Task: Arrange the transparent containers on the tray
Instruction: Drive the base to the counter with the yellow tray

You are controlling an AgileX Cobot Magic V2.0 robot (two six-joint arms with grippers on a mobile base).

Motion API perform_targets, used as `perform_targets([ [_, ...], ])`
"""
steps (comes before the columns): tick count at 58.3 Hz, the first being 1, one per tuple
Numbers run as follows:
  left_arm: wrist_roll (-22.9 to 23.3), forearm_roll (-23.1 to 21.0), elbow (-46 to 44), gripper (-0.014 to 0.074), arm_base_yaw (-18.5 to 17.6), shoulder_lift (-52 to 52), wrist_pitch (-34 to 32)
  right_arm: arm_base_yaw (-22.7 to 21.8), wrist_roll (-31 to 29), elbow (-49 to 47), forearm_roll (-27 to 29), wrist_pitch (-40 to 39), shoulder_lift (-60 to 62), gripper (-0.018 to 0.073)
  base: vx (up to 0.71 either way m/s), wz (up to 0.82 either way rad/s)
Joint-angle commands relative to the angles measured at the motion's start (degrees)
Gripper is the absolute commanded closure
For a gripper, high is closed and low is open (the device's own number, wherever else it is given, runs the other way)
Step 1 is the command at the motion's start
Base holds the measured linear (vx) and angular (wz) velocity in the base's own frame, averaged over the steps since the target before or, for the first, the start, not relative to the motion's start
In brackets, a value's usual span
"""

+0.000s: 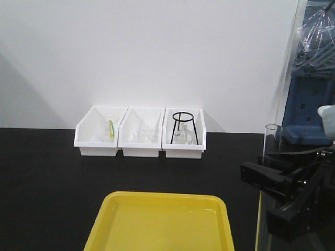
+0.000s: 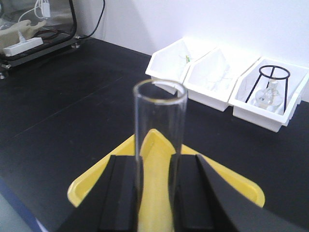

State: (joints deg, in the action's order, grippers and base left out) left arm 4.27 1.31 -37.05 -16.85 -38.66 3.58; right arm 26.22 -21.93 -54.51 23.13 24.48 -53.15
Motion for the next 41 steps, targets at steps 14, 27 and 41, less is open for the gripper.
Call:
perform_targets([
  [14, 0.53, -0.37, -1.96, 0.0457, -0.34, 0.10, -4.60, -0.42, -0.59, -2.06, 0.59, -4.35, 0.50, 0.0487, 0.21, -0.05],
  [27, 0.53, -0.37, -1.96, 0.0457, -0.34, 0.10, -4.60, -0.42, -0.59, -2.06, 0.59, -4.35, 0.50, 0.0487, 0.16, -0.08],
  [41, 0.53, -0.37, -1.96, 0.0457, -0.34, 0.10, -4.60, -0.42, -0.59, -2.06, 0.59, -4.35, 0.50, 0.0487, 0.10, -0.09],
])
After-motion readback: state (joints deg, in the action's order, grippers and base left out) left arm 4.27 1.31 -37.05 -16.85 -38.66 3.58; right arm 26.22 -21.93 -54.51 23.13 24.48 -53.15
